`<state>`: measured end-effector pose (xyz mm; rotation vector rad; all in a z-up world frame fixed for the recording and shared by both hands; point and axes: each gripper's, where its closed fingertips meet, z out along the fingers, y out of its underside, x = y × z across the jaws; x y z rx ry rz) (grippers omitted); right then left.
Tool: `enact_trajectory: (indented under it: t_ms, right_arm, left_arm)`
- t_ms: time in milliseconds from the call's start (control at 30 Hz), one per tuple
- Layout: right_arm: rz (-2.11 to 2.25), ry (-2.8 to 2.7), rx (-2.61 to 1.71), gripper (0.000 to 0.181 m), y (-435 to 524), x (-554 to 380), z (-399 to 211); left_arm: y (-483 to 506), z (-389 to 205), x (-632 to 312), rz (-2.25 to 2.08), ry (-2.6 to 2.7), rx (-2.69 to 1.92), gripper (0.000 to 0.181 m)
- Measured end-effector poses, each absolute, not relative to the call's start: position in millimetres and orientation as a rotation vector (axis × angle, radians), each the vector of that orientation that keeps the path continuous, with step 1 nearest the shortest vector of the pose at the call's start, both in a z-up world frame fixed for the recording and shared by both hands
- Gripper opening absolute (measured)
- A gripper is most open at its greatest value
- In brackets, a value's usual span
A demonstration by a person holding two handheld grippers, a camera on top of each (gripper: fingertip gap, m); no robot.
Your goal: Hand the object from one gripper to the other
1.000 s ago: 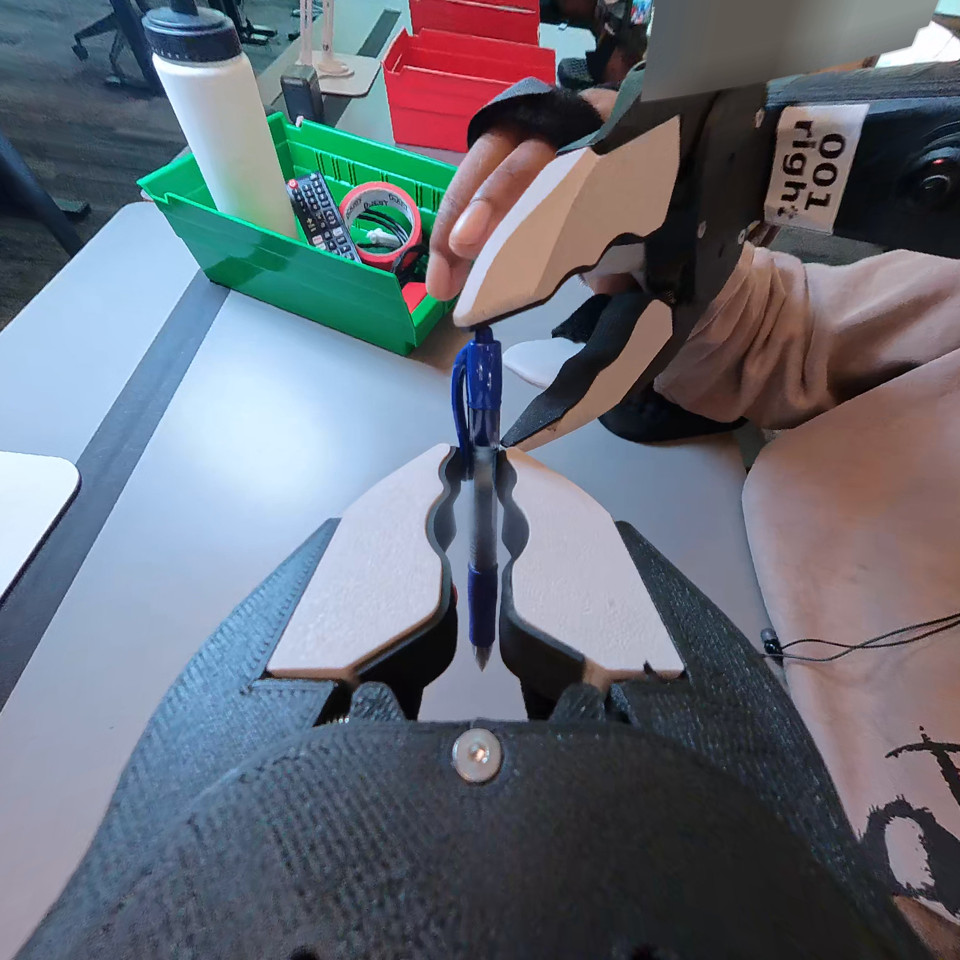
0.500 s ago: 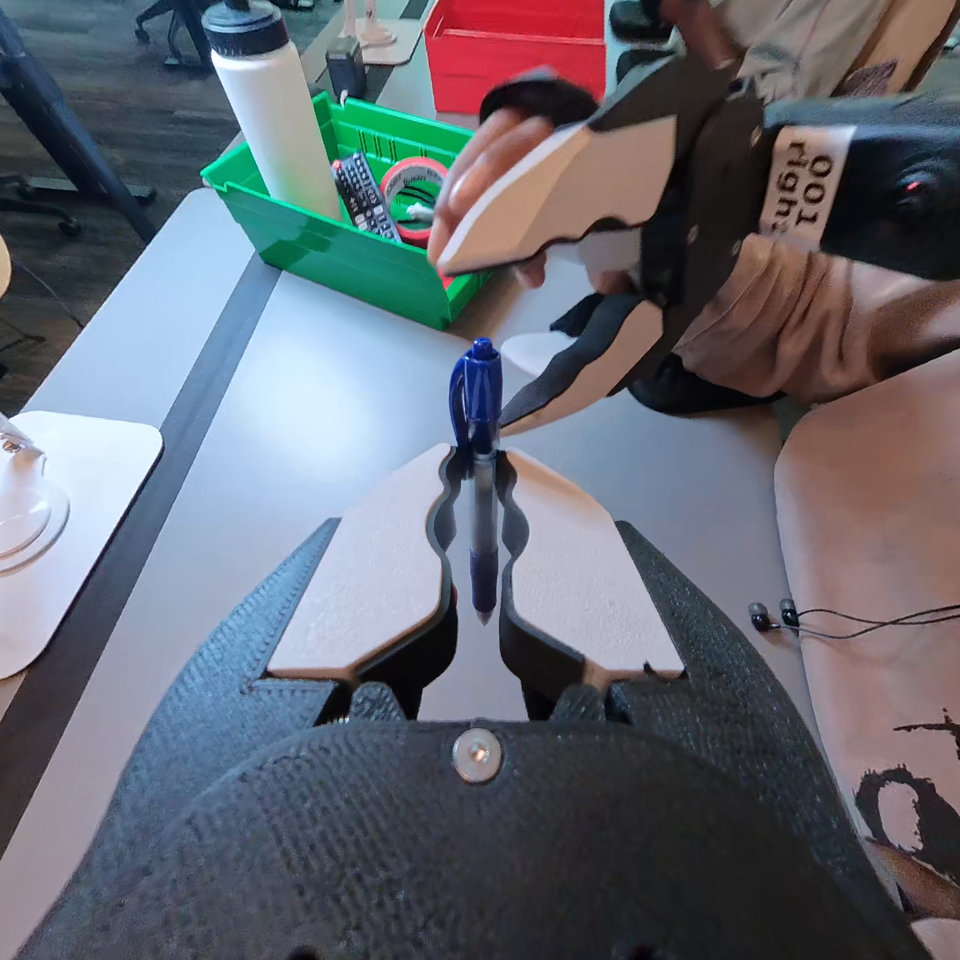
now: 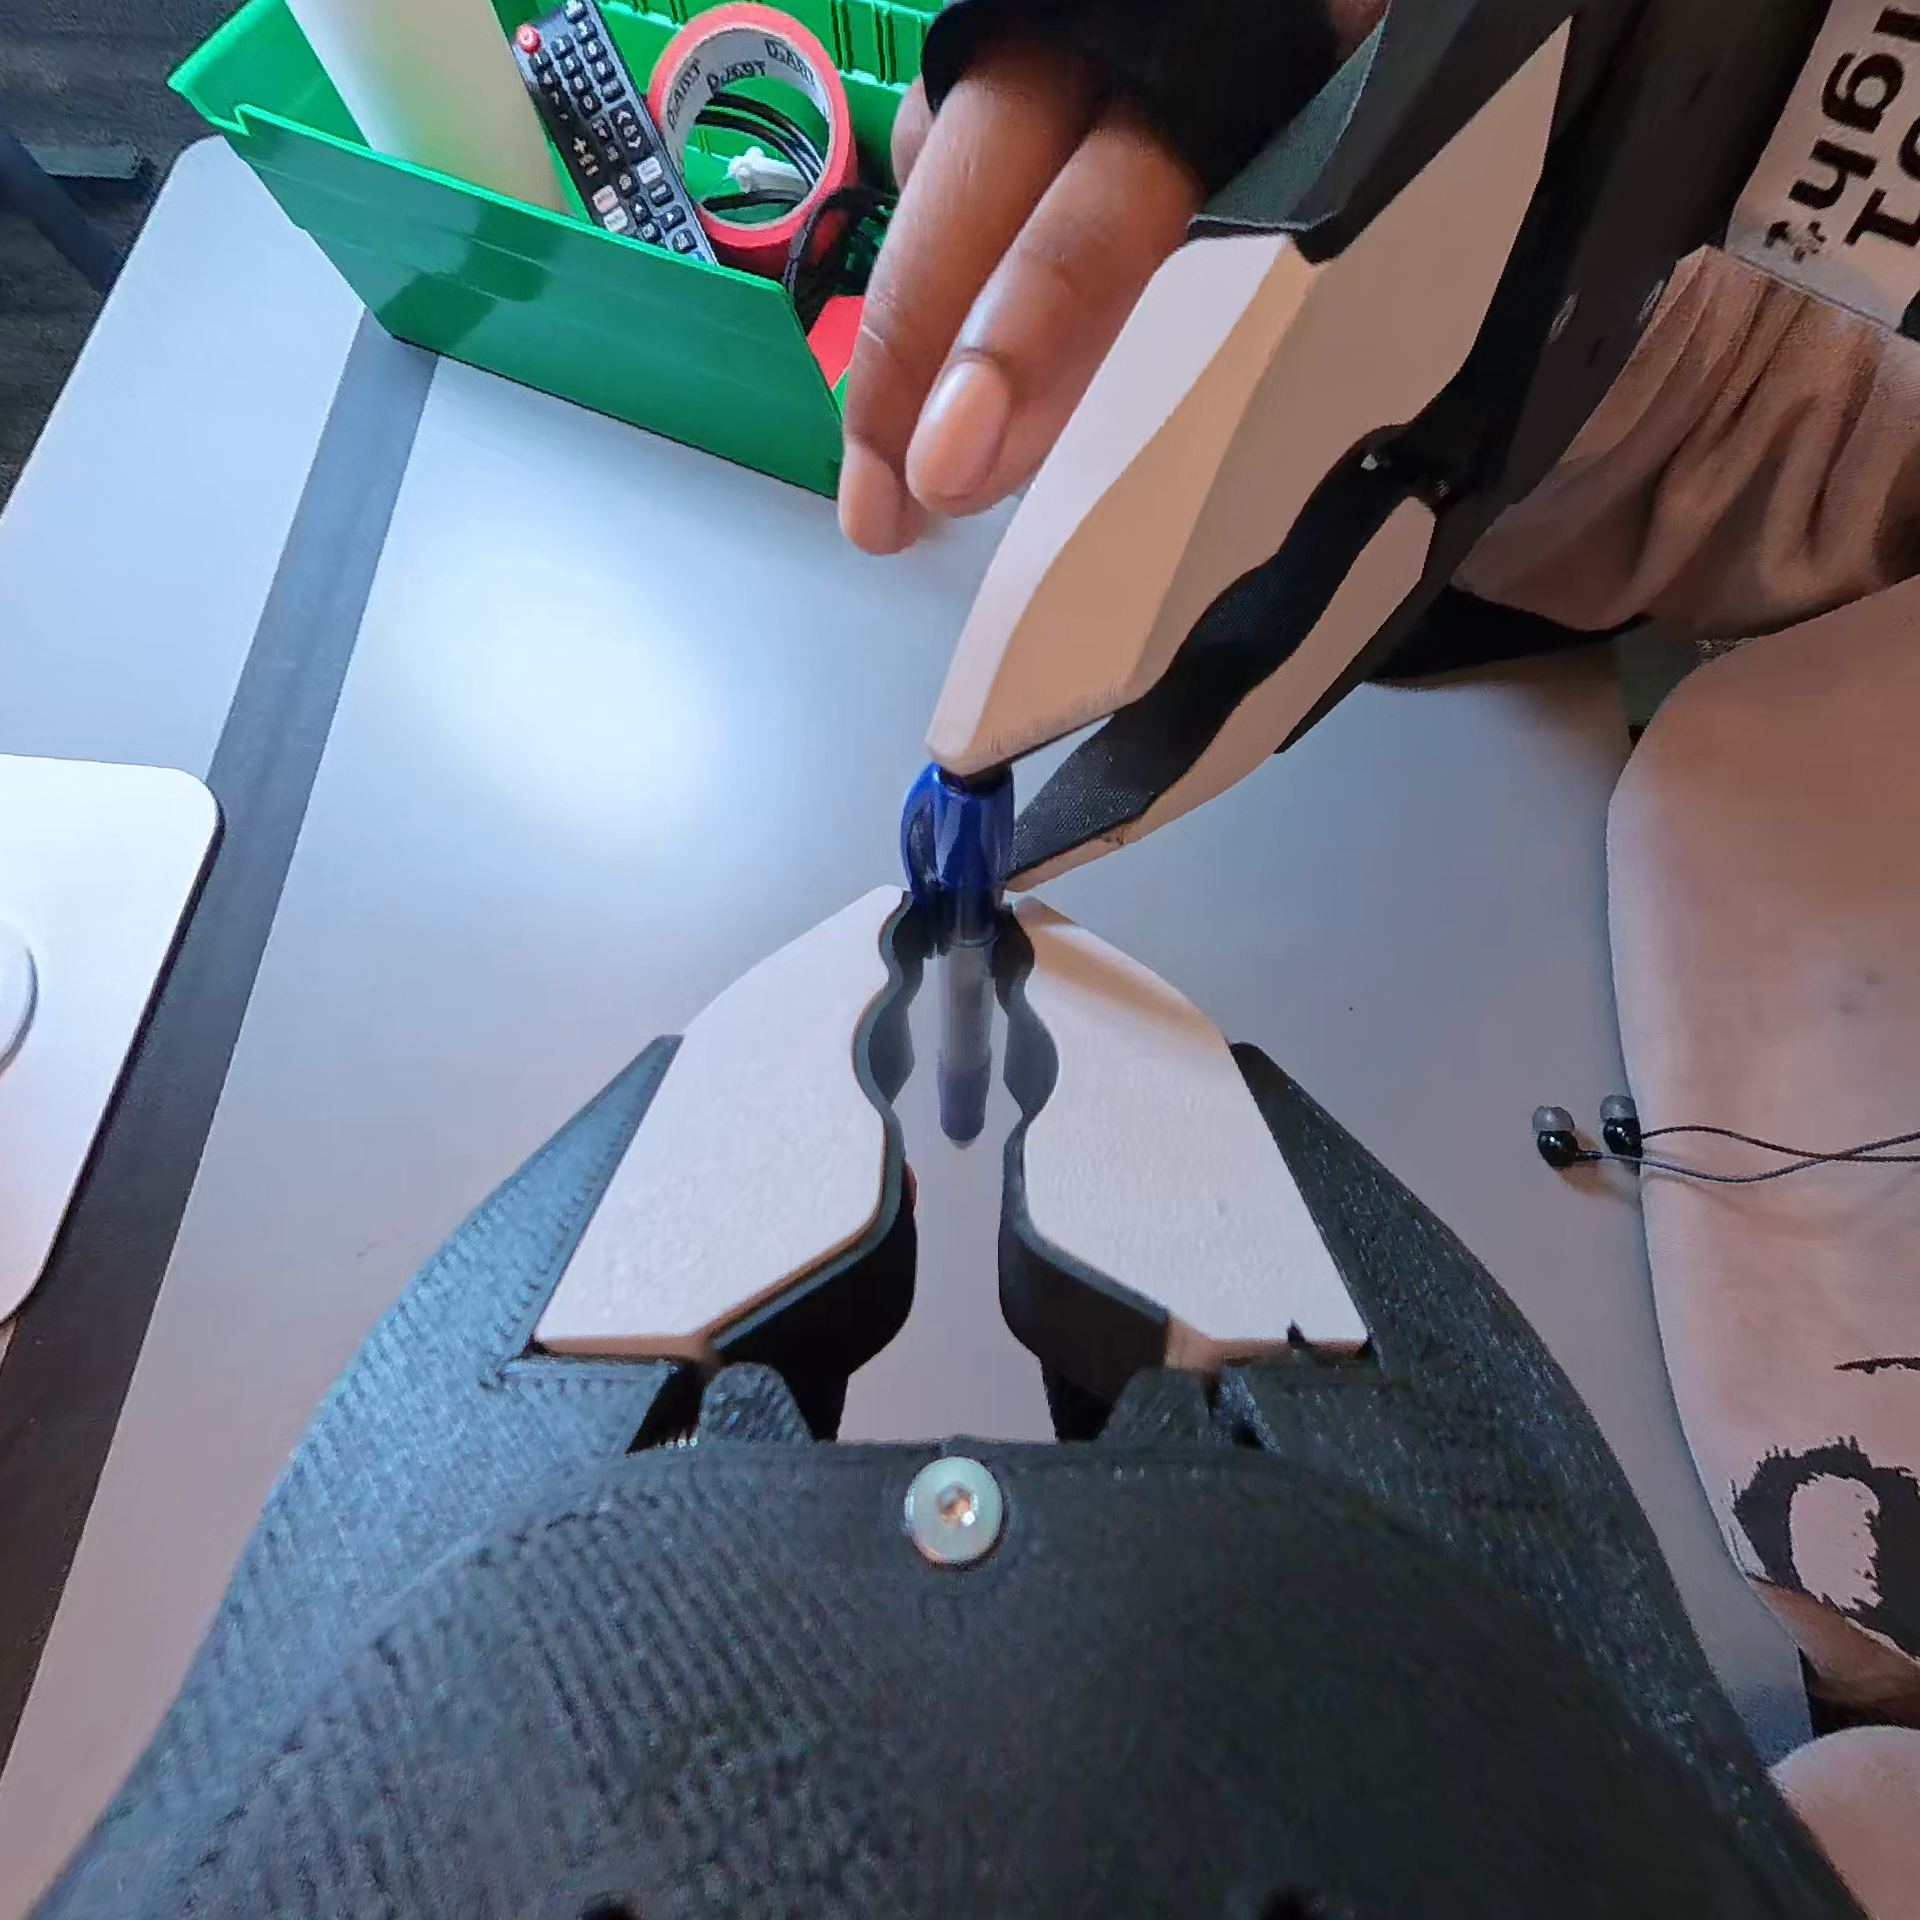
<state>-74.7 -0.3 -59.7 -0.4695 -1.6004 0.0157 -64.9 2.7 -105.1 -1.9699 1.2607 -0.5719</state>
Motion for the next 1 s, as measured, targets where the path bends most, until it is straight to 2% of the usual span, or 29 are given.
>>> enact_trajectory:
  t_ms: [167, 367, 567, 700, 800, 867, 1000]
  right_arm:
    - [0.390, -1.518, -0.655, 0.045, -7, -71, -36]
    - [1.076, -1.343, -1.090, 0.059, -2, -71, -16]
    - [0.835, -1.376, -0.924, 0.025, -6, -73, -19]
    - [0.491, -1.447, -0.764, 0.019, -4, -71, -25]
    - [0.387, -1.420, -0.651, 0.017, -5, -64, -15]
    - [0.358, -1.358, -0.555, 0.017, -7, -55, 0]
    - [0.226, -1.223, -0.368, 0.017, -15, -39, 24]
  left_arm:
    - [10, -89, -67, -0.476, 1.228, -1.860, 0.014]
    - [28, -44, -69, 0.014, 1.193, -1.421, 0.014]
    - [28, -37, -57, 0.271, 1.207, -1.166, 0.014]
    - [28, -42, -54, 0.315, 1.235, -1.119, 0.014]
    - [26, -35, -56, 0.157, 1.188, -1.128, 0.015]
    - [27, -26, -66, -0.035, 1.098, -1.195, 0.023]
    - [21, -9, -80, -0.800, 0.861, -1.327, 0.030]
